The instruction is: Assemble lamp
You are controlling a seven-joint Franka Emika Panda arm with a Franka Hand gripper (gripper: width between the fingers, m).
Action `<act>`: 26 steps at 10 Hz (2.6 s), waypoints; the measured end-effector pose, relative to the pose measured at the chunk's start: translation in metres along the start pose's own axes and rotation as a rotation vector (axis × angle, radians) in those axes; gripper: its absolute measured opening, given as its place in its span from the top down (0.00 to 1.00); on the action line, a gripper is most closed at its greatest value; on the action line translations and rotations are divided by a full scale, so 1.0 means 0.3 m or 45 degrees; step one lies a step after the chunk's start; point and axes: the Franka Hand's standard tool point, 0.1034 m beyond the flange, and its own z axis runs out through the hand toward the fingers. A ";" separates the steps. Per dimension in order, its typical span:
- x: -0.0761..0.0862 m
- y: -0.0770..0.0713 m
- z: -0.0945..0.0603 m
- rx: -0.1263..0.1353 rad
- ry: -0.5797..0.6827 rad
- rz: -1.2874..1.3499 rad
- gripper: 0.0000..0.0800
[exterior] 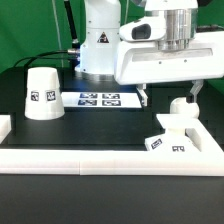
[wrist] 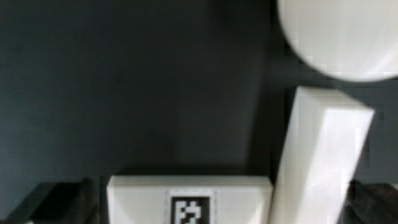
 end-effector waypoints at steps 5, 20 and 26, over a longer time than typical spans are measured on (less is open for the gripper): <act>-0.032 -0.127 -0.013 0.011 -0.002 -0.003 0.13; -0.124 -0.168 0.047 -0.039 -0.784 -0.047 0.13; -0.164 -0.161 0.086 -0.063 -1.306 -0.050 0.13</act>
Offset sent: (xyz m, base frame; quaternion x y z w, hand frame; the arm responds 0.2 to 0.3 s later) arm -0.0128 0.0288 0.0038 -0.0011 -0.0006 0.0367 0.9993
